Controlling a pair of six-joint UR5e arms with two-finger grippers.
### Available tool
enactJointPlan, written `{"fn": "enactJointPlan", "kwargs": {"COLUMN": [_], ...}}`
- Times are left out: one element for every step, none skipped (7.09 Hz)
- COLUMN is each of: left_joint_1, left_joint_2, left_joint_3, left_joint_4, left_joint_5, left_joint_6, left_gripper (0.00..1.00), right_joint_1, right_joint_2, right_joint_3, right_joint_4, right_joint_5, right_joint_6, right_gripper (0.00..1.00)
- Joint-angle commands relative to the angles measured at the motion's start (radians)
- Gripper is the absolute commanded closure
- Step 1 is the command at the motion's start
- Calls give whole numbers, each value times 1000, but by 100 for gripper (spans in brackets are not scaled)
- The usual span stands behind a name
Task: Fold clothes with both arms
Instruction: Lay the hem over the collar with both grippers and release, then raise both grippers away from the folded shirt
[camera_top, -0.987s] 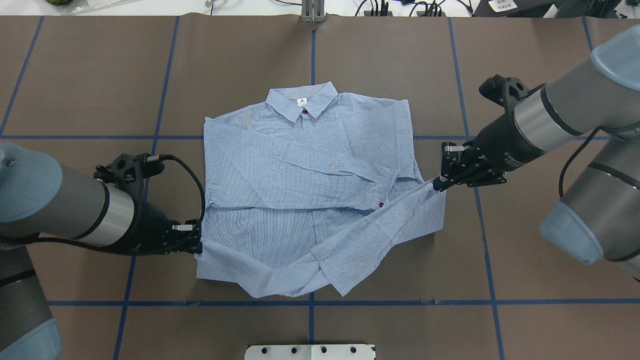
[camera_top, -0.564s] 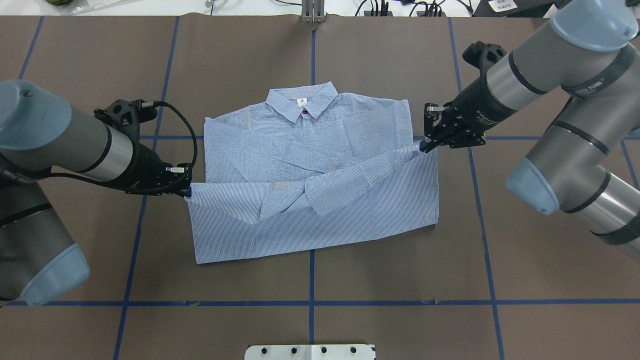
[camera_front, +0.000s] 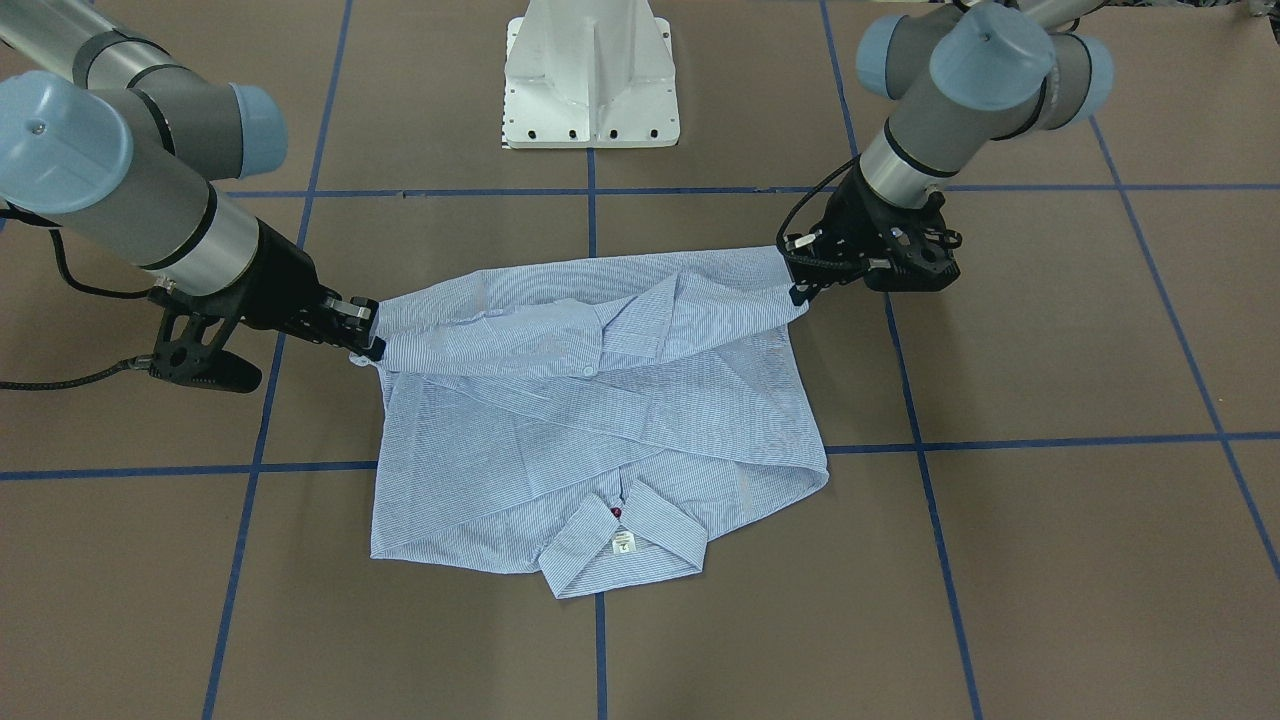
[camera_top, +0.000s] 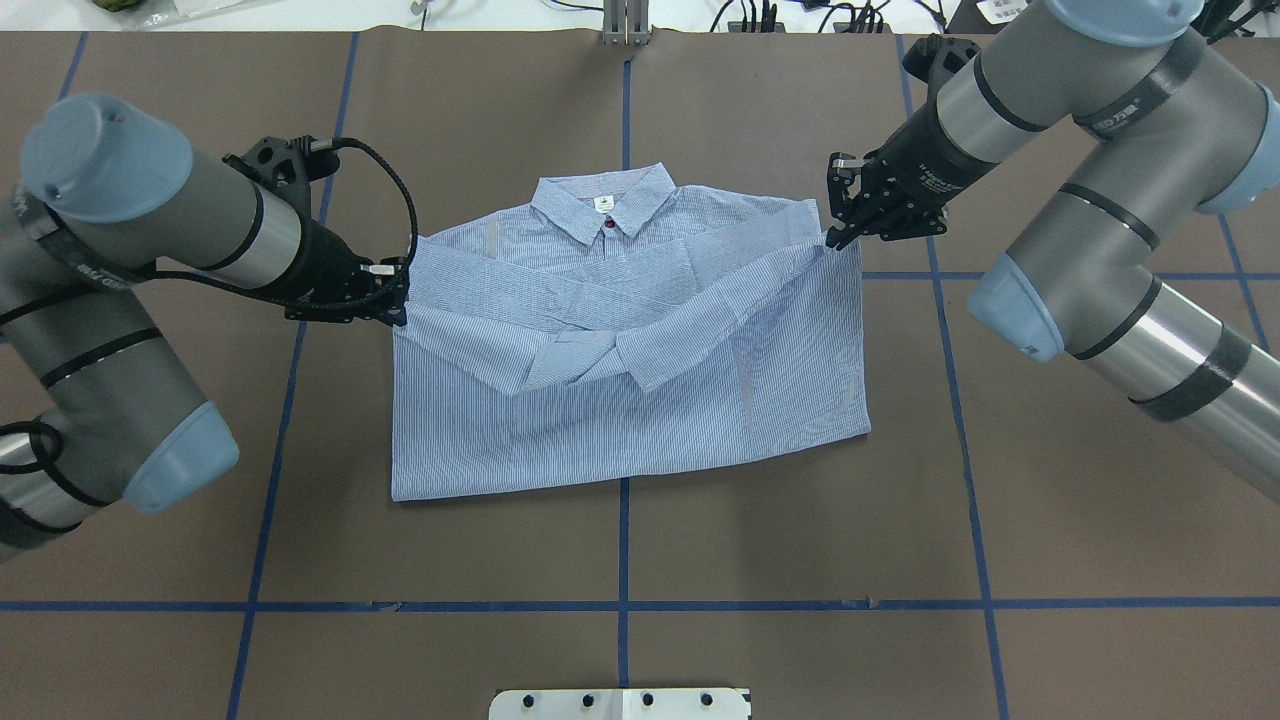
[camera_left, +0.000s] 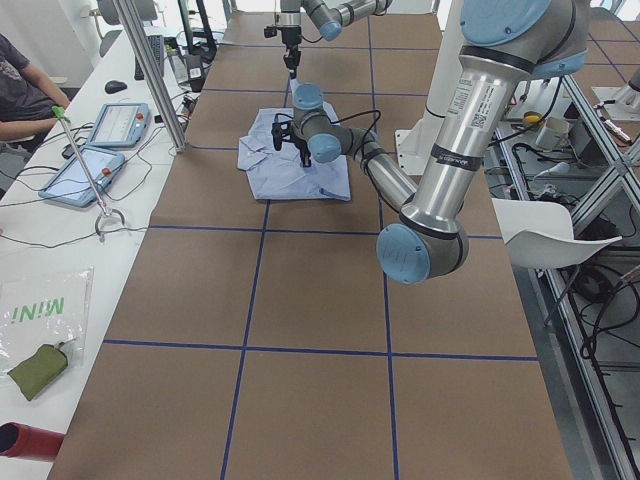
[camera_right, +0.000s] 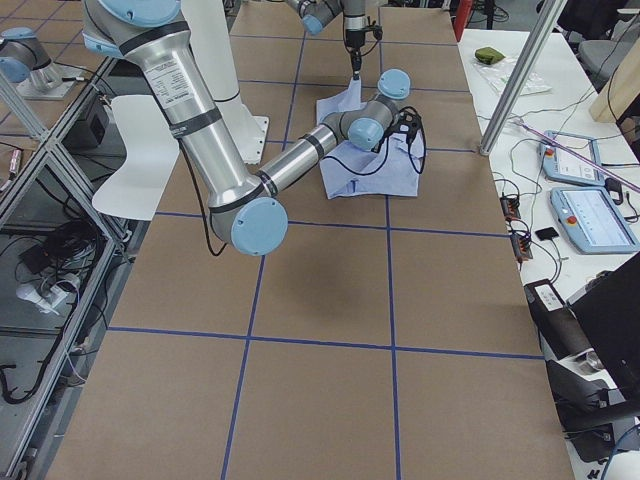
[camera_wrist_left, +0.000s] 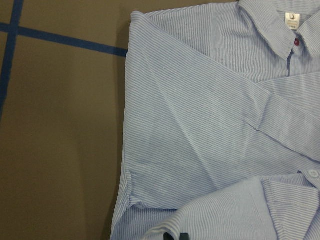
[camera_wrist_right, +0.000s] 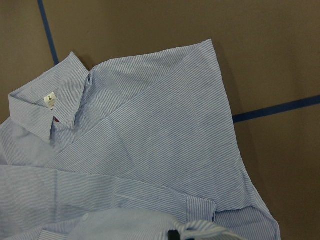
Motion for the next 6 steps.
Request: {"fn": "enactJointPlan", "kwargs": {"left_joint_1": [-38,-55,-69,-75,-75,-75], "left_joint_2": [-44,-54,-80,-89,-95,-116], "left_joint_3": [143,183,228,268,312,360], "left_joint_4": [-97,-121,-122,-159,-212,-245], "left_joint_5": [0,0,0,0,1,1], "left_joint_6": [5,38,52,52,52,52], "left_gripper": [100,100,100,100,100,100], "right_joint_1": [8,10,13,14,16,18], "right_joint_2": [39,69,73,82,98,105], "right_joint_3": [-77,-152,-198,-243,-284,-307], "right_joint_4": [6,44,96,130,153,161], "right_joint_5": [-32,-32,-34,-40,-44,-44], "right_joint_6": [-11,-11,-11,-11,-11,-11], "right_gripper": [100,100,100,100,100,100]}}
